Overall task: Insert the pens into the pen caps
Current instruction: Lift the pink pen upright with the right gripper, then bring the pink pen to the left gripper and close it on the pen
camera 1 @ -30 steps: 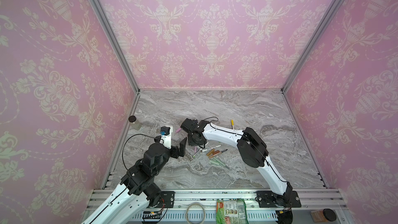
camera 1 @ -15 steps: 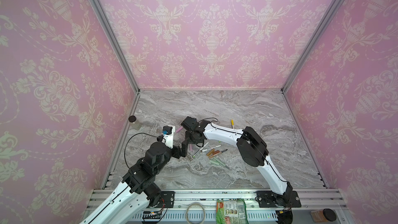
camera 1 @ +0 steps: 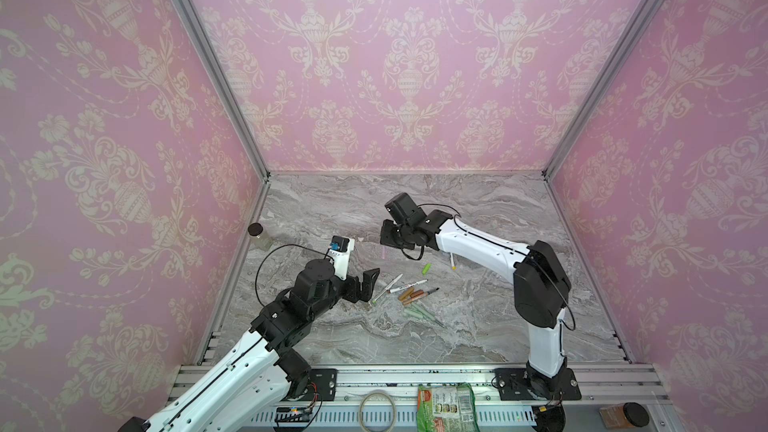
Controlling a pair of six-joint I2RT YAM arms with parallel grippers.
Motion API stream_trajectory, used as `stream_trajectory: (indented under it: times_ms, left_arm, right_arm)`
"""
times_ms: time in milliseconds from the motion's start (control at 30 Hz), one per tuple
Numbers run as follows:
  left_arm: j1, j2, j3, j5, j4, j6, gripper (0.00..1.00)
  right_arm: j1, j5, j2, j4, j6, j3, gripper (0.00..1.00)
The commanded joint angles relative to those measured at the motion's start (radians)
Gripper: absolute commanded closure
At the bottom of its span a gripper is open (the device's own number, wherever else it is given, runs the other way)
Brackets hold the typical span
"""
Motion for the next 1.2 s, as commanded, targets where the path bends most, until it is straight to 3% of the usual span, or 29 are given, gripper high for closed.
stream_trajectory:
  times_ms: [0,133,333,567,833,1167]
  left_arm:
    - [0.051,0.076,0.051,0.226,0.051,-0.075,0.02]
    - [0.110,0.175,0.069,0.404,0.155,-0.159,0.06]
    - [0.120,0.256,0.076,0.503,0.295,-0.252,0.08]
    - [0.135,0.305,0.094,0.502,0.329,-0.288,0.14]
    - [0.140,0.361,0.116,0.518,0.356,-0.325,0.30]
    - [0.141,0.371,0.120,0.516,0.358,-0.341,0.46]
  right_arm:
    - [-0.009,-0.049,-0.103,0.087,-0.035,-0.073,0.96]
    - [-0.026,-0.082,-0.206,0.144,-0.061,-0.156,0.96]
    - [-0.031,-0.138,-0.283,0.202,-0.126,-0.228,0.97]
    - [-0.029,-0.186,-0.339,0.320,-0.130,-0.303,0.97]
    - [-0.028,-0.236,-0.368,0.417,-0.141,-0.368,0.97]
    - [-0.028,-0.228,-0.420,0.422,-0.194,-0.417,0.98]
